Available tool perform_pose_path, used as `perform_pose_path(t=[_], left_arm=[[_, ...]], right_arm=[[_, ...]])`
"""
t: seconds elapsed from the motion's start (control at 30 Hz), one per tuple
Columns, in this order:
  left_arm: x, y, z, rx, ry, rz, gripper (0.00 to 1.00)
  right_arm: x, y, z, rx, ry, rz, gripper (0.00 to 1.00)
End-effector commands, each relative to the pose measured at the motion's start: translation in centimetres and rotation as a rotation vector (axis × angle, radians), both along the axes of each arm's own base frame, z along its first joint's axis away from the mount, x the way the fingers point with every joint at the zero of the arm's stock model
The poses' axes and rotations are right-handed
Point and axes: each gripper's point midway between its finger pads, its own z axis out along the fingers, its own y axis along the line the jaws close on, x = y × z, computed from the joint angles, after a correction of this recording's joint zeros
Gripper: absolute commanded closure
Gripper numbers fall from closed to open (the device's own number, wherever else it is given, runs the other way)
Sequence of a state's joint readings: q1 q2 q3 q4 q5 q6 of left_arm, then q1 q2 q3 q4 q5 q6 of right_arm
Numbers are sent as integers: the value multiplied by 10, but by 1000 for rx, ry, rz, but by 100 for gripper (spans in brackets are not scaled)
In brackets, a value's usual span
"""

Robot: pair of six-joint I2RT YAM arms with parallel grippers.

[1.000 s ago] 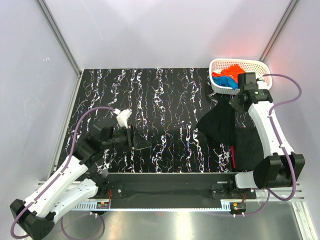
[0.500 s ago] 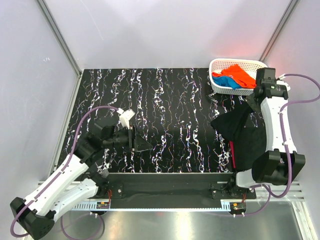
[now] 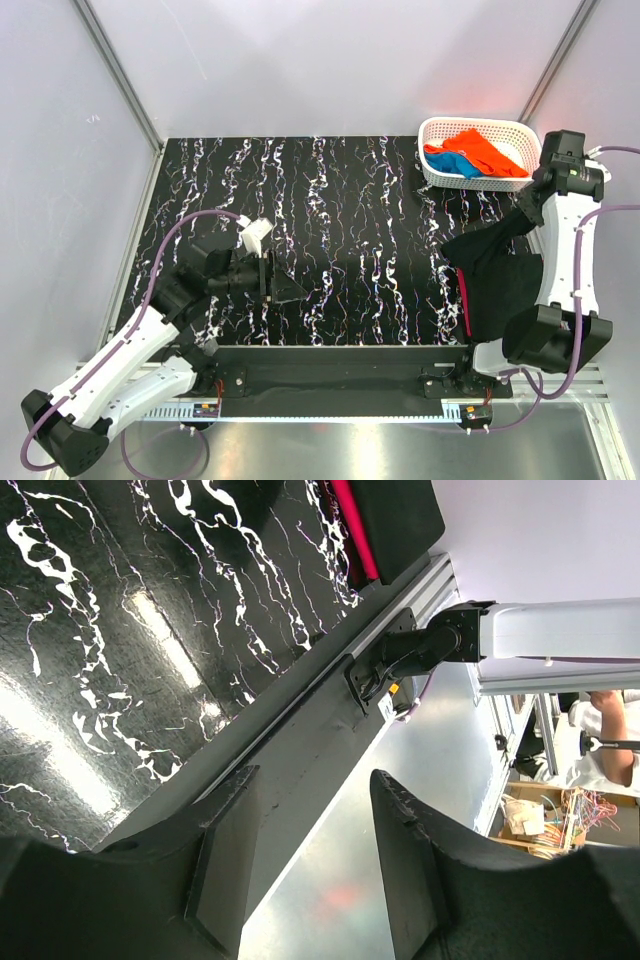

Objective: Fold and stack the t-shirts
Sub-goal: Neatly place the folded tshirt to the corner

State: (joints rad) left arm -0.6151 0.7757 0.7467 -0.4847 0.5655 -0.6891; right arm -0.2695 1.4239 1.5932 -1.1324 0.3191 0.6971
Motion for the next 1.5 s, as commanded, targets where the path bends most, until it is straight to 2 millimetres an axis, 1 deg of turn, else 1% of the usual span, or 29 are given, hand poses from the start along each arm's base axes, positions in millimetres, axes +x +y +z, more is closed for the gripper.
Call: perform_pose_path(t=[0.0,0.33,0.7,1.07,1.17,1.27,1.37,1.47], left_arm=[[-2,-6,23,-53,-49,-39,48],[-7,-7,19,-52,-39,-54,47],[-9,-9,19,-54,-46,-70,46],[-14,-10,18,-56,-40,-88,45],[-16,-9,18,-54,-41,-94,44],[-17,-9,18,-53,-41,-99,44],[-18,-10,19,-52,-45,-104,44],[-19,-10,18,-48,-46,-113,43]], right_arm=[[-11,-5,29,-34,-66,-1,100],[-28,-14,28,-25,-61,-23,100],[-42,-9,18,12,-49,-20,100],[-70,-16,8,3,-6,-52,100],[-80,-19,3,3,14,-67,100],[-91,-18,-7,2,45,-73,100],[-104,-20,-23,2,95,-84,100],[-113,-23,-34,1,133,-91,100]])
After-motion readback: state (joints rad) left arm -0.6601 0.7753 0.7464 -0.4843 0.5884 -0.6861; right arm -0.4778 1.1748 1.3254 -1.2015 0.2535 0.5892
